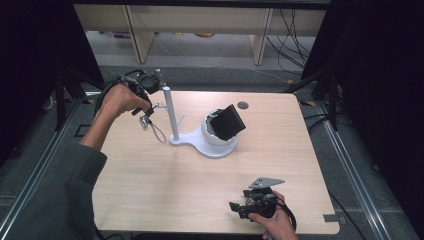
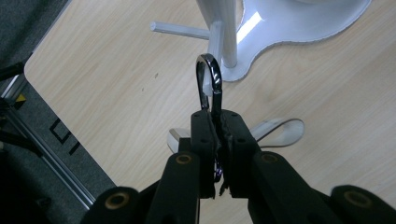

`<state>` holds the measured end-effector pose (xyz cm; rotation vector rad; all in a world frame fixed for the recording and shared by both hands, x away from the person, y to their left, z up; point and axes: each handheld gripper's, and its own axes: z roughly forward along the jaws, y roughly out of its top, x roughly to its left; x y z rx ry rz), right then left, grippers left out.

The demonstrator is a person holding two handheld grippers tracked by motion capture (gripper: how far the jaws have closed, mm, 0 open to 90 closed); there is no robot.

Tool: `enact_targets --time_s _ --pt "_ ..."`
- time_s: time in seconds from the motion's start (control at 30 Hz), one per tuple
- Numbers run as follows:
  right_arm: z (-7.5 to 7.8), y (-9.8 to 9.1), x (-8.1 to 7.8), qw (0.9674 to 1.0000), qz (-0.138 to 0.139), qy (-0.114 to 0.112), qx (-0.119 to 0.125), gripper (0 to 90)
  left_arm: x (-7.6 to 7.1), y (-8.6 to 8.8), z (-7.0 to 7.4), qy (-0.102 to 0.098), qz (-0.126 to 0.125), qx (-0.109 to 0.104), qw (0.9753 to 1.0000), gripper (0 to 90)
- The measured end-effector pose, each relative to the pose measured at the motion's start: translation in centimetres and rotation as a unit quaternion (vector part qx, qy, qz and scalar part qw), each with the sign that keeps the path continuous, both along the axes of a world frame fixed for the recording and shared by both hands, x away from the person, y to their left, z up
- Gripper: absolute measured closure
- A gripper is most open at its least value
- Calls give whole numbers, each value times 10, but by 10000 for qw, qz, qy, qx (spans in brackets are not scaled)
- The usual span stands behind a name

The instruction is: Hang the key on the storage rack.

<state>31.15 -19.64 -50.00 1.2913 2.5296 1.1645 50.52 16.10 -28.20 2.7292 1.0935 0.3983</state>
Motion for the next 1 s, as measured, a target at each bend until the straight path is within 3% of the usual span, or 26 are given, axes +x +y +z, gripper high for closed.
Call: enact_targets --time_s 0.6,0.7,0.77,0.83,1.0 --pt "-1 0 1 10000 6 25 -38 273 -5 -13 -3 -96 -46 386 9992 834" --pt "-1 0 1 10000 16 34 -30 273 -7 -19 -3 -126 -129 202 9996 873" --pt "-2 0 1 10000 17 37 -42 273 -6 -24 -3 -154 -117 216 9996 887" --pt "-2 0 1 10000 43 42 0 273 -6 -28 -3 -53 -212 213 9995 873" --pt "-2 0 1 10000 26 50 -35 273 -7 -30 -3 -105 -222 168 9996 851"
